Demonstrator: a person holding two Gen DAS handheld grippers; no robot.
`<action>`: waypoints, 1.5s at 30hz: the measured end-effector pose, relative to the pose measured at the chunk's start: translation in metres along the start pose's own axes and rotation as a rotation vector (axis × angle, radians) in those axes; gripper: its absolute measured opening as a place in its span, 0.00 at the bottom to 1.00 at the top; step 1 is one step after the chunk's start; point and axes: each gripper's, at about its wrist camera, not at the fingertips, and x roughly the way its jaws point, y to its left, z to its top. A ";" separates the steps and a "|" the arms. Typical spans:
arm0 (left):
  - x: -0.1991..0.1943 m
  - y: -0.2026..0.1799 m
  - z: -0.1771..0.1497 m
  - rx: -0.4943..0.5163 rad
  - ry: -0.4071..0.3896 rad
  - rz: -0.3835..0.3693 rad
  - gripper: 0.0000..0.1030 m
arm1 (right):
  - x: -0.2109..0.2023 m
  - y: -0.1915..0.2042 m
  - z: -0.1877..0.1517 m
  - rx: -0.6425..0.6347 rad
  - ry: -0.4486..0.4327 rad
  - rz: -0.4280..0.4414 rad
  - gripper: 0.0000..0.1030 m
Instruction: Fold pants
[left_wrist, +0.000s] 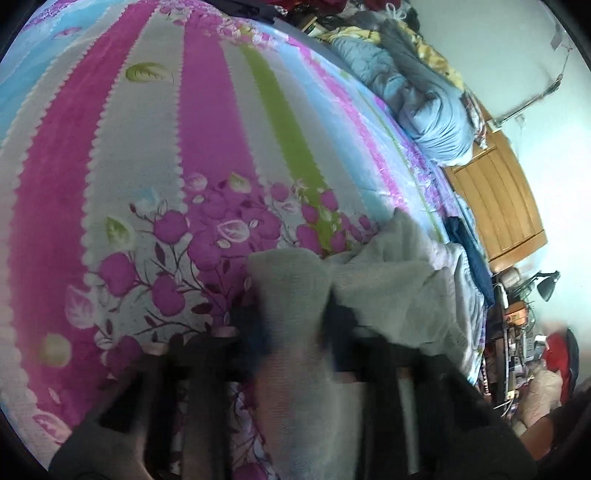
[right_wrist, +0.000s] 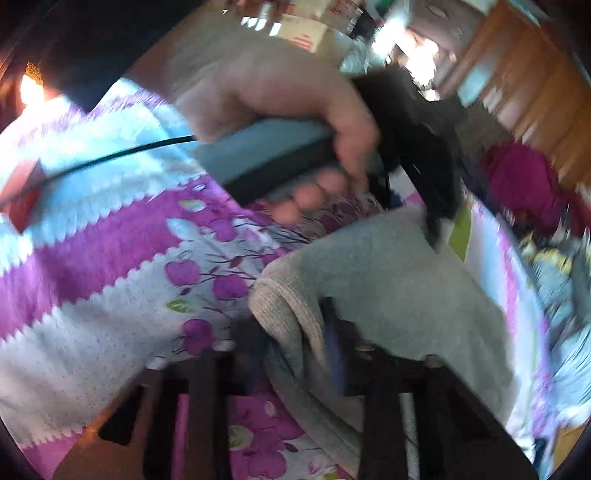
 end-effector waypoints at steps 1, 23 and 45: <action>-0.004 -0.005 0.000 0.008 -0.007 -0.005 0.18 | -0.003 -0.012 0.001 0.040 -0.005 0.027 0.18; 0.036 -0.198 0.078 0.063 0.009 -0.016 0.19 | -0.184 -0.259 -0.097 0.897 -0.178 0.079 0.17; 0.268 -0.380 0.063 0.296 0.285 -0.042 0.23 | -0.223 -0.370 -0.371 1.515 -0.135 0.002 0.17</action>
